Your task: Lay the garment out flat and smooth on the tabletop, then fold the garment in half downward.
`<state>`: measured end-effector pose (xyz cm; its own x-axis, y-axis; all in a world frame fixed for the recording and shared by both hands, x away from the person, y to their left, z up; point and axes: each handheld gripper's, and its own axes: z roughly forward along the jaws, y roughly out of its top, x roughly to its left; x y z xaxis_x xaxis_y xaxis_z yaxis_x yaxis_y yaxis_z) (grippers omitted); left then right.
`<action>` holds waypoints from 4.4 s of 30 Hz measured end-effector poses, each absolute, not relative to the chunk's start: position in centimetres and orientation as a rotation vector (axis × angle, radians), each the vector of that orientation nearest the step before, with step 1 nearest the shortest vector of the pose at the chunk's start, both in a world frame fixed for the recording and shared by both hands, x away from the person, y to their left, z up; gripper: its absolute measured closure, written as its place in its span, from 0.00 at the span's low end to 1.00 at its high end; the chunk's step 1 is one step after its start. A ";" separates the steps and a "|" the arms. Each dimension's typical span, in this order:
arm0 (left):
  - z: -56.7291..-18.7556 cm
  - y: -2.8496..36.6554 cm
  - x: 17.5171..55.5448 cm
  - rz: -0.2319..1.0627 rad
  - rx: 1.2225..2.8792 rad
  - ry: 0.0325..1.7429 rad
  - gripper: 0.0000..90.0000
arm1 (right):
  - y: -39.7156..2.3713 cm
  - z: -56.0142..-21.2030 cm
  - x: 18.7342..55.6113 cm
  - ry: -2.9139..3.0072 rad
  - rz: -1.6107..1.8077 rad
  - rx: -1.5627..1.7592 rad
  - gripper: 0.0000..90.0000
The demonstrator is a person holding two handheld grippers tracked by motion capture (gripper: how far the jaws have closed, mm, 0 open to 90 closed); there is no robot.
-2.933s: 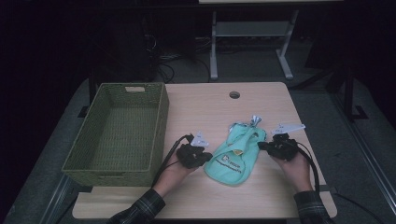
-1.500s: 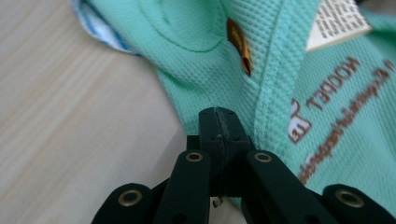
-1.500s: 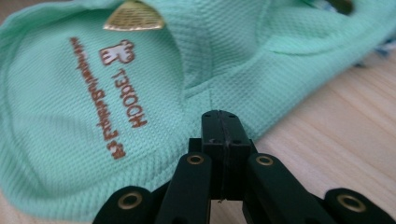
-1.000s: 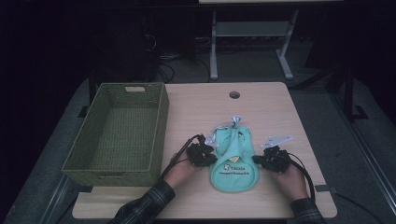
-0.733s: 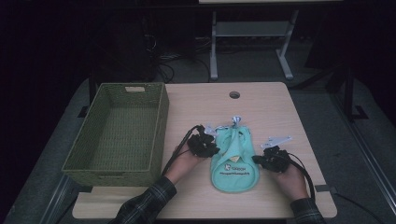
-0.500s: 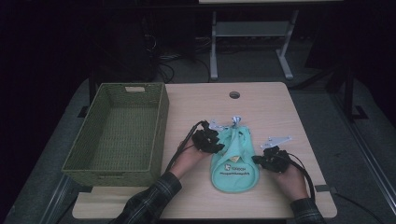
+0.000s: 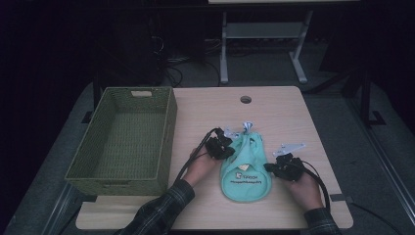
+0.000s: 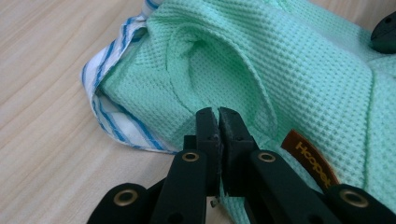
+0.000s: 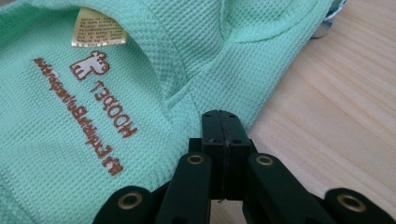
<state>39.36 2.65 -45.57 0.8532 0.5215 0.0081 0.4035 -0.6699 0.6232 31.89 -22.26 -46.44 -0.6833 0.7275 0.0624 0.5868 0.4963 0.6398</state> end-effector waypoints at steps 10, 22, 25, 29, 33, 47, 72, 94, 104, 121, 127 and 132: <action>-44.6 5.2 40.4 0.305 2.360 0.756 0.99 | -22.2 -46.4 31.9 2.528 0.947 1.127 1.00; -44.8 5.8 40.0 0.322 2.371 0.757 0.95 | -22.3 -46.2 31.9 2.533 0.922 1.117 1.00; -44.0 5.9 39.0 0.304 2.346 0.740 0.93 | -22.3 -45.9 32.0 2.525 0.949 1.116 1.00; -43.3 5.7 37.1 0.264 2.341 0.693 0.93 | -22.4 -44.9 32.5 2.498 0.996 1.124 1.00; -43.8 5.3 35.2 0.240 2.380 0.642 0.94 | -21.7 -44.4 33.5 2.497 1.017 1.113 1.00; -45.5 6.1 33.2 0.151 2.430 0.627 0.95 | -20.5 -46.1 33.0 2.577 0.919 1.085 1.00; -45.3 7.4 29.8 0.035 2.408 0.572 0.91 | -20.4 -46.0 29.5 2.626 0.960 0.978 0.95; -43.3 7.7 33.1 0.168 2.346 0.632 0.48 | -21.2 -44.3 31.8 2.566 1.030 1.040 0.70; -42.6 8.1 35.0 0.195 2.320 0.675 0.49 | -21.5 -43.5 33.8 2.539 1.086 1.051 0.71; -42.4 7.2 39.3 0.246 2.296 0.746 0.52 | -21.5 -43.2 37.6 2.485 1.120 1.129 0.72; -43.0 6.6 40.4 0.247 2.300 0.753 0.55 | -21.7 -43.4 38.7 2.458 1.191 1.165 0.74; -43.7 6.5 40.9 0.258 2.332 0.770 0.56 | -21.2 -44.2 39.2 2.478 1.195 1.155 0.74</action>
